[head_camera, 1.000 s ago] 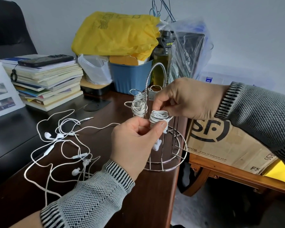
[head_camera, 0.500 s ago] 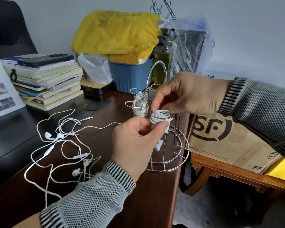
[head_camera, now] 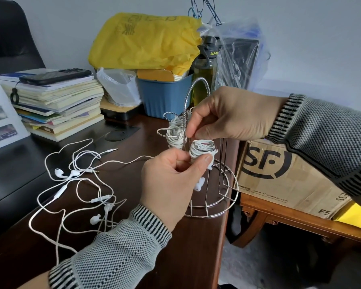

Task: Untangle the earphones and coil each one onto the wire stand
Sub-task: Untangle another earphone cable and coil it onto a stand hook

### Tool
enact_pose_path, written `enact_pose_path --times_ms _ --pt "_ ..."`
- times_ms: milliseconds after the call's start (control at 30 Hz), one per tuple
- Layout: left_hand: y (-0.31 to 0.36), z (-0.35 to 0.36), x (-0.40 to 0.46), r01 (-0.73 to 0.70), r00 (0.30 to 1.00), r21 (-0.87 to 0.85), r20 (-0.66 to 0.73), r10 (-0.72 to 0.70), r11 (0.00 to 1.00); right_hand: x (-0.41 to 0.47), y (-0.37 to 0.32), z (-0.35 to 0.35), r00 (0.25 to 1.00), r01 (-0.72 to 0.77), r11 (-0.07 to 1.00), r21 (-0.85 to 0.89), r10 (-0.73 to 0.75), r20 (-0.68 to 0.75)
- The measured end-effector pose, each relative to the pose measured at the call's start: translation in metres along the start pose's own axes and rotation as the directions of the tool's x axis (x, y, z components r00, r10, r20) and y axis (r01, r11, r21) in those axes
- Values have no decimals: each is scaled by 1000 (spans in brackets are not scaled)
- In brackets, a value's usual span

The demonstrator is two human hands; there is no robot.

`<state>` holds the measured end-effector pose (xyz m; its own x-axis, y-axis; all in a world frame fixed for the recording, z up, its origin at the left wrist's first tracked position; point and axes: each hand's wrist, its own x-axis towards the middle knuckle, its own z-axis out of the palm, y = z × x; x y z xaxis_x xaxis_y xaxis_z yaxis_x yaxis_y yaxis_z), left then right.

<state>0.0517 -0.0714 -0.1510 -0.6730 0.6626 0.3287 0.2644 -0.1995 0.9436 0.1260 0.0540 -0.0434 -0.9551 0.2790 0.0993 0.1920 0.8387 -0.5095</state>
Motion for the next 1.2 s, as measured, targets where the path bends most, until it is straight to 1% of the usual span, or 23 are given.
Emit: enact_pose_path --times_ms 67,133,200,333,433,533,667,833,967,1200 --pt "0 0 0 3 1000 -7 5 -3 1000 -1 -2 0 1000 9 1000 -25 -9 -26" --pt "1 1 0 5 1000 -38 11 -5 999 -3 -3 0 999 5 1000 -10 -6 -53" --pt "2 1 0 6 1000 -69 17 -5 998 -5 -2 -1 998 0 1000 14 1 -59" --pt "2 1 -1 -5 1000 -77 30 7 997 -6 -3 -1 998 2 1000 27 0 -63" --pt "2 1 -1 6 999 -92 34 -3 996 -7 -3 -2 999 -5 1000 30 6 -36" --pt "2 1 -1 2 999 -65 36 1 998 -7 -1 -4 1000 -15 999 38 15 -1" --pt "4 0 -2 -12 999 -39 39 14 999 -6 0 -3 1000 -14 1000 21 13 7" --pt "5 -2 -2 -48 999 -16 -8 48 999 -6 1 -2 999 -29 999 20 28 38" --pt "3 -2 0 -39 999 6 -13 39 999 -7 3 -2 998 -36 999 10 35 60" --pt "1 0 2 -5 1000 -18 -19 5 1000 -9 0 -3 998 -22 1000 -21 23 60"
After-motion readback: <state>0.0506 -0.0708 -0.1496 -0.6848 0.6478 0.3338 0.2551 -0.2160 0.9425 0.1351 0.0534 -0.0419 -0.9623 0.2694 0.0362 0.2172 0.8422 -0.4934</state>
